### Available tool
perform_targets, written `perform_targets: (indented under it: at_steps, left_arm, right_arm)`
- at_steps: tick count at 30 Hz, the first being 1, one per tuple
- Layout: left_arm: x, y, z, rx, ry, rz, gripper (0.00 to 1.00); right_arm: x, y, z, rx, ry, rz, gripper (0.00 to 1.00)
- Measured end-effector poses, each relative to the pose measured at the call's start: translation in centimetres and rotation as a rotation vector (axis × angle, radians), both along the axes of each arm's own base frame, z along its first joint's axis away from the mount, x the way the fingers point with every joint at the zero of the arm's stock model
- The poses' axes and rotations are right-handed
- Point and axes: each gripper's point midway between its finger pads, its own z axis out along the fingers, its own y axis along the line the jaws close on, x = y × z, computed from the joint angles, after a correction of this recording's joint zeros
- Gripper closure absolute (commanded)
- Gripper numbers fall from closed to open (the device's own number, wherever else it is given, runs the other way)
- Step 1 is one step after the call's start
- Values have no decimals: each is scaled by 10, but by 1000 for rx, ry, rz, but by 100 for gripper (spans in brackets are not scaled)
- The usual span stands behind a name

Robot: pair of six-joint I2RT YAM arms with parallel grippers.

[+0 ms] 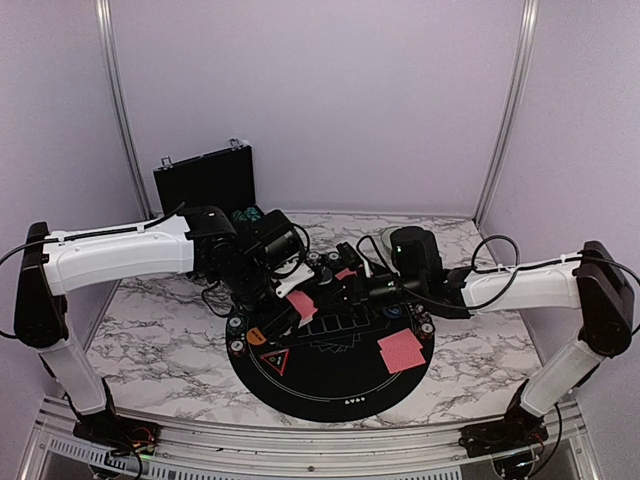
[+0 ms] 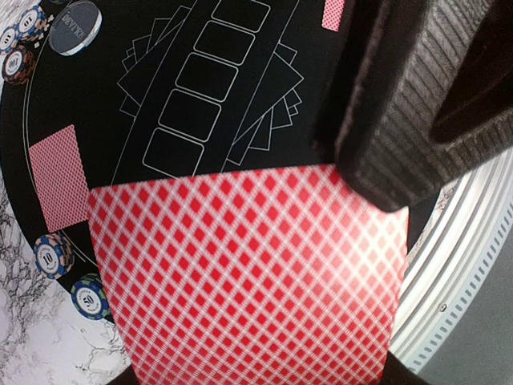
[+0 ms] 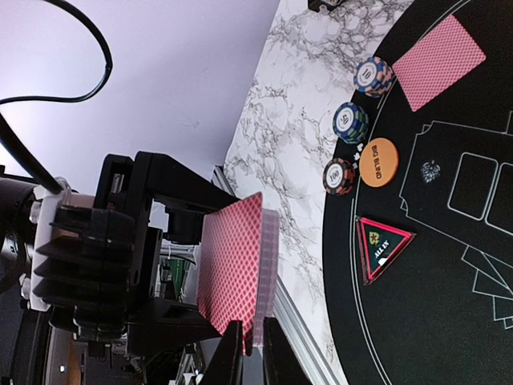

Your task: Distribute texas hold em gaming equipment

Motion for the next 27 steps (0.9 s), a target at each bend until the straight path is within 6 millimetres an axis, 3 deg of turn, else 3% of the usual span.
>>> perform_targets:
  at_steps: [27]
  left_arm:
    - [0, 1, -1, 3, 2, 1, 51]
  right_arm:
    - [3, -1, 3, -7, -14, -5, 100]
